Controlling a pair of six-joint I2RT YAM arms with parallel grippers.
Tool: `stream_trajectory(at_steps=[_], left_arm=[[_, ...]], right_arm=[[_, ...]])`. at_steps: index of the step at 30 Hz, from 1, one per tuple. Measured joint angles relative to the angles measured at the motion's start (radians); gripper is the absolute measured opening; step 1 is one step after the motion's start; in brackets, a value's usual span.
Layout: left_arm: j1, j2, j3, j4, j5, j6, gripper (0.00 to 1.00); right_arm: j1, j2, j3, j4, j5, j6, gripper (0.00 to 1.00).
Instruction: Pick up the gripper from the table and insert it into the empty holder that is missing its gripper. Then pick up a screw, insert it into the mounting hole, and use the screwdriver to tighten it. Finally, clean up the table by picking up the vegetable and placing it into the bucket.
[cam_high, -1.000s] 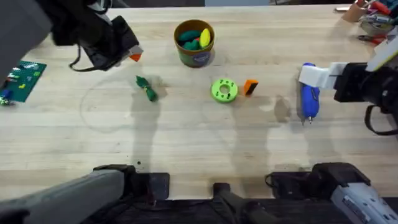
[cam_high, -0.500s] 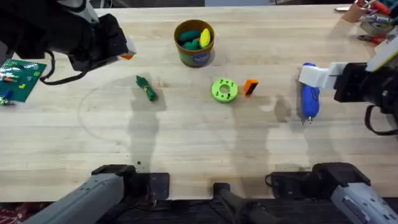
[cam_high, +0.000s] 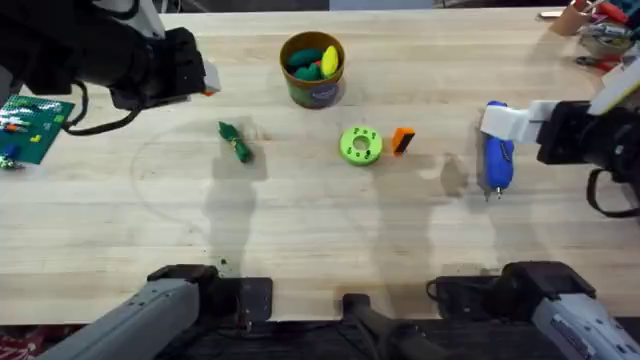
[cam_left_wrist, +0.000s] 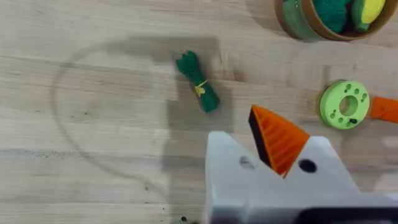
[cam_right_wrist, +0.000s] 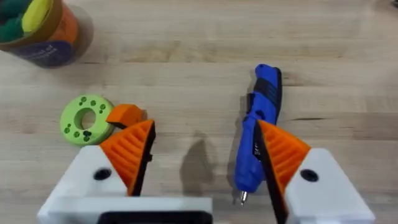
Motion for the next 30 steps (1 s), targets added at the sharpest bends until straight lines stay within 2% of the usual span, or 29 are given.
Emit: stream_trajectory(at_steps=[9,10,11,13,16,17,19,30], left_arm=[[0.0,0.0,0.0,-0.015,0.0,0.062,0.003],[0.0,0.0,0.0,-0.019,0.0,0.068,0.049],[0.0,0.0,0.0,-0.023,0.0,0.074,0.128],[0.0,0.0,0.0,-0.03,0.002,0.077,0.391],[0.0,0.0,0.0,-0.038,0.002,0.078,0.856],[0.0,0.0,0.0,-0.038,0.003,0.078,0.945],[0.0,0.0,0.0,-0.038,0.003,0.078,0.983],[0.0,0.0,0.0,-0.032,0.003,0.078,0.987]], right_arm=[[0.0,0.0,0.0,0.0,0.0,0.0,0.918],[0.0,0.0,0.0,0.0,0.0,0.0,0.918],[0.0,0.0,0.0,0.0,0.0,0.0,0.918],[0.0,0.0,0.0,0.0,0.0,0.0,0.918],[0.0,0.0,0.0,0.0,0.0,0.0,0.918],[0.0,0.0,0.0,0.0,0.0,0.0,0.918],[0.0,0.0,0.0,0.0,0.0,0.0,0.918],[0.0,0.0,0.0,0.0,0.0,0.0,0.918]])
